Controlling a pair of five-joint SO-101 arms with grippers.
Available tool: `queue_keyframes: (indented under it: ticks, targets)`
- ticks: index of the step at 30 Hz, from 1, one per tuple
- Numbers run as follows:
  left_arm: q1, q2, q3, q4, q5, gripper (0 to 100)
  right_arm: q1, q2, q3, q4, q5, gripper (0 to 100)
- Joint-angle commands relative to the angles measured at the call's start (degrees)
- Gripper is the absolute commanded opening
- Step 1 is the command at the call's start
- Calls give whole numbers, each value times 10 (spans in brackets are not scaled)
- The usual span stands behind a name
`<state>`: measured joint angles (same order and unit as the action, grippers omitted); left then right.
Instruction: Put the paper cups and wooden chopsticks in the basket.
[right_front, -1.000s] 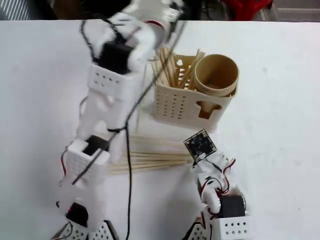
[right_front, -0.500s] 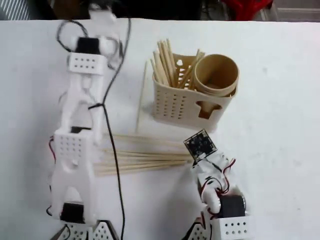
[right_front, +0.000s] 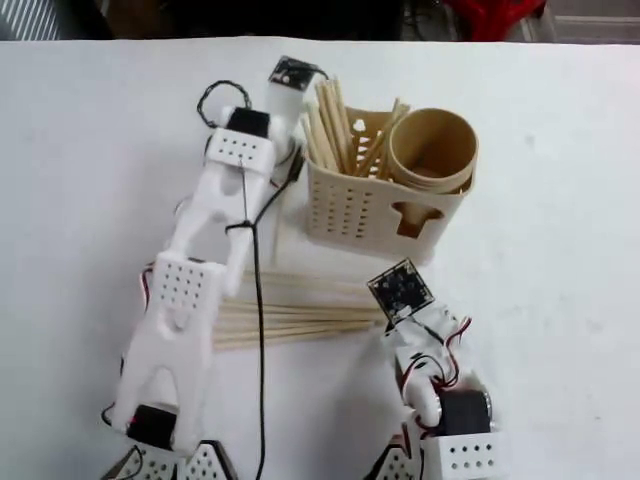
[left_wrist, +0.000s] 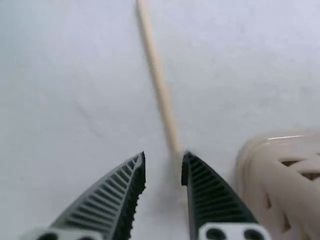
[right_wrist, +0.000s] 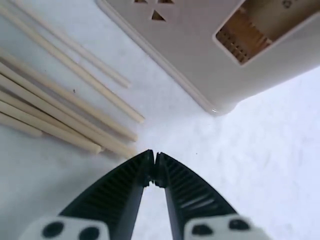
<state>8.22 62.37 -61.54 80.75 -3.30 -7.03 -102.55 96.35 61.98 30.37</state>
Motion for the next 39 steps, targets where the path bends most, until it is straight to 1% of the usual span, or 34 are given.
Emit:
queue_keyframes:
  ticks: [1,9,17,19,22,24,26,30,32,35,36,39]
  targets:
    - [14,-7,-9,1,12,139,6,-6,5,-13,2,18]
    - [23,0,-3,0,15,135,6,-6,5,-13,2,18]
    - [16,53,-16,1,11,134,6,-6,5,-13,2,18]
    - [12,58,-34,4,13,111,6,-6,5,-13,2,18]
    - [-4,56,-44,13,16,18,6,-6,5,-13,2,18]
    - [-22,53,-44,18,16,33,6,-6,5,-13,2,18]
    - [-44,52,-46,22,17,23,6,-6,5,-13,2,18]
    - [-87,52,-115,74,17,24,6,-6,5,-13,2,18]
    - [-106,52,-192,120,17,24,6,-6,5,-13,2,18]
    - [-124,52,-341,206,33,24,6,-6,5,-13,2,18]
    - [-127,46,-355,222,36,24,6,-6,5,-13,2,18]
    - [-133,-27,-302,220,36,24,6,-6,5,-14,2,18]
